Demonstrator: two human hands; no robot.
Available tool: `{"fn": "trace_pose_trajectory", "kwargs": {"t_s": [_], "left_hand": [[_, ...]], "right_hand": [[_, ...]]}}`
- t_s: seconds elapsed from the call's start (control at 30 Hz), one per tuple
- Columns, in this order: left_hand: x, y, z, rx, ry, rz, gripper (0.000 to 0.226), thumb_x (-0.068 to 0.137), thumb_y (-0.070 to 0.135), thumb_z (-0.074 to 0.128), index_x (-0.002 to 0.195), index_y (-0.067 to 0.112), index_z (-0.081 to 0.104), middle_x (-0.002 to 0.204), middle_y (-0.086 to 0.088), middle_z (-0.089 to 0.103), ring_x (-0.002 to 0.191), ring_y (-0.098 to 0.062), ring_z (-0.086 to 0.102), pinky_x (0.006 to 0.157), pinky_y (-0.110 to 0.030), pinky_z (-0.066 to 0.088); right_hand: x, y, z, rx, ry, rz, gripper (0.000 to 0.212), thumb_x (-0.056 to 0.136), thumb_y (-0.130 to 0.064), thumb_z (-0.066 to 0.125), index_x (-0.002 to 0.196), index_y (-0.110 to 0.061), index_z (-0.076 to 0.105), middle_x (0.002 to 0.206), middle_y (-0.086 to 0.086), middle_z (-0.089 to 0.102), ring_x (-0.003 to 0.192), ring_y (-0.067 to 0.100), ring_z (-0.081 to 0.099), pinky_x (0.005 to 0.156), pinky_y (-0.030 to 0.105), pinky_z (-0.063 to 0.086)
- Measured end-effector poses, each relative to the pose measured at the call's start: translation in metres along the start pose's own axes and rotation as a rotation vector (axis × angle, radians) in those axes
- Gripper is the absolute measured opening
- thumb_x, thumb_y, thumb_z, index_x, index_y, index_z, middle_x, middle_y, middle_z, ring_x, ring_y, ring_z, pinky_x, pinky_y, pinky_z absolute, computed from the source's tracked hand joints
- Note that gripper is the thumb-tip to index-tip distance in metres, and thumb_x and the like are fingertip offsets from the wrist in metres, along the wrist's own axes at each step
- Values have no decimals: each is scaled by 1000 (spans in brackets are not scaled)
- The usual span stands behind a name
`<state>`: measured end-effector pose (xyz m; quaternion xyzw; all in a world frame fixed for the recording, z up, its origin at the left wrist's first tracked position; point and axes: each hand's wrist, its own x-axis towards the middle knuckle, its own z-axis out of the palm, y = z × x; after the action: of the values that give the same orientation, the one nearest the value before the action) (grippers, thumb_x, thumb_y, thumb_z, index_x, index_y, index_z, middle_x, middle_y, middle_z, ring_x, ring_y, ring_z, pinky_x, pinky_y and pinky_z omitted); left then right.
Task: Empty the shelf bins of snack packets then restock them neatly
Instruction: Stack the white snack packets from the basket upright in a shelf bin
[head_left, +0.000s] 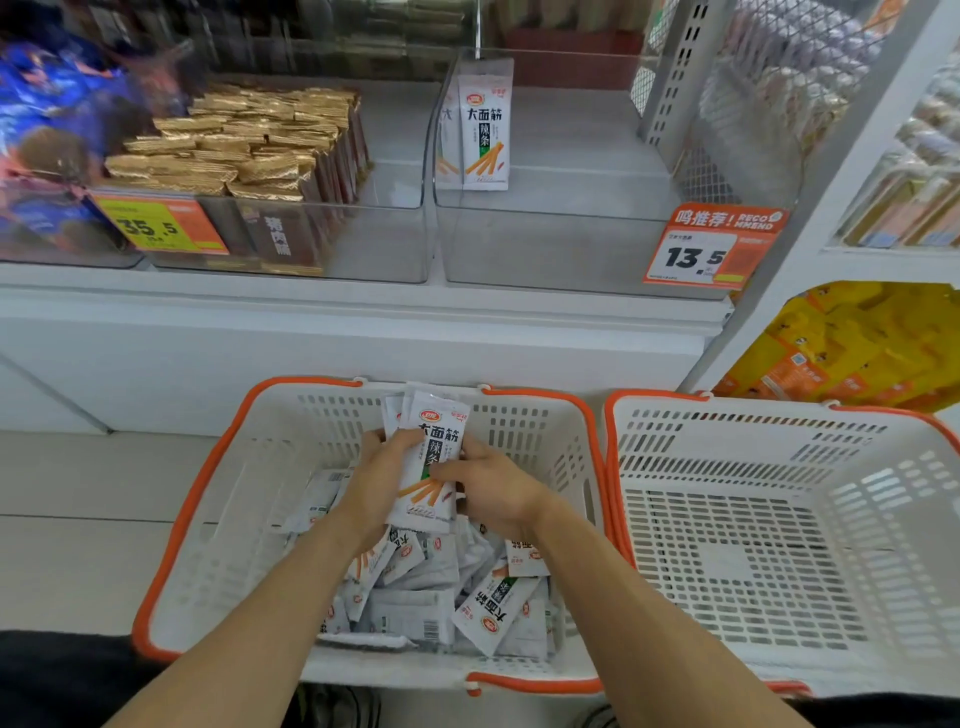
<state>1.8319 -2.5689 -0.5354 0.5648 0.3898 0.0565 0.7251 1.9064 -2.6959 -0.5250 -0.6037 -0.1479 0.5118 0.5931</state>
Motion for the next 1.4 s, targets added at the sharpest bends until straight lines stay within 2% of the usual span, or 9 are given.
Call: {"fn": "trace_pose_trajectory", "kwargs": {"t_s": [0.33,0.47,0.57,0.7,0.8,0.97,1.1,1.23,1.4], "left_hand": [[-38,118,19,611,-218,605,27,92,58,58,117,50,56,114,12,64,102,4,61,86,-19,47],[-39,186,17,456,-35,854,48,91,53,57,134,31,54,121,13,59,111,1,56,93,-16,43],[-10,221,12,733,133,969,60,91,33,70,144,20,44,136,2,51,125,-10,48,105,-24,40],[31,228,25,1053,68,869,95,82,47,77,155,17,23,146,-4,51,134,-24,48,110,-34,35],[51,213,35,1303,352,1059,86,81,65,67,148,20,38,103,0,72,100,-27,66,91,-36,39],[74,203,33,1269,529,1276,86,72,74,56,134,16,60,62,3,62,58,-23,62,66,-33,43],[78,202,32,1271,560,1352,86,72,72,59,134,12,61,60,3,60,55,-20,60,64,-31,45],[82,199,31,1254,540,1360,87,74,71,57,135,9,59,67,1,67,63,-21,64,66,-33,42],[81,199,33,1271,522,1326,87,75,69,59,135,7,60,70,1,68,65,-21,64,68,-36,27]], "right_hand": [[-44,-102,-23,-223,241,-454,36,75,11,79,107,-3,71,101,15,76,97,28,74,85,39,60],[-58,-167,-29,-294,449,-885,40,73,14,80,109,1,69,100,6,77,96,15,74,80,25,57],[-49,-214,-46,-411,613,-1056,48,75,5,83,118,3,62,111,8,71,105,11,70,87,23,55],[-12,-259,-78,-699,611,-878,66,75,-17,88,132,-13,54,124,-5,67,113,5,64,94,23,53],[32,-278,-102,-764,607,-651,76,71,-5,88,135,-14,49,128,-2,64,114,15,64,93,33,55],[112,-298,-109,-539,610,-416,63,67,18,80,121,-3,58,107,13,71,91,31,70,78,53,60],[145,-293,-107,-562,601,-174,81,69,1,89,136,-2,43,122,14,65,105,27,65,63,29,47],[157,-286,-115,-713,617,-225,55,64,3,88,111,-7,62,108,9,72,98,25,69,80,40,59],[161,-283,-108,-742,623,-245,65,66,0,86,122,-7,53,107,8,68,101,25,67,84,39,60]]}}
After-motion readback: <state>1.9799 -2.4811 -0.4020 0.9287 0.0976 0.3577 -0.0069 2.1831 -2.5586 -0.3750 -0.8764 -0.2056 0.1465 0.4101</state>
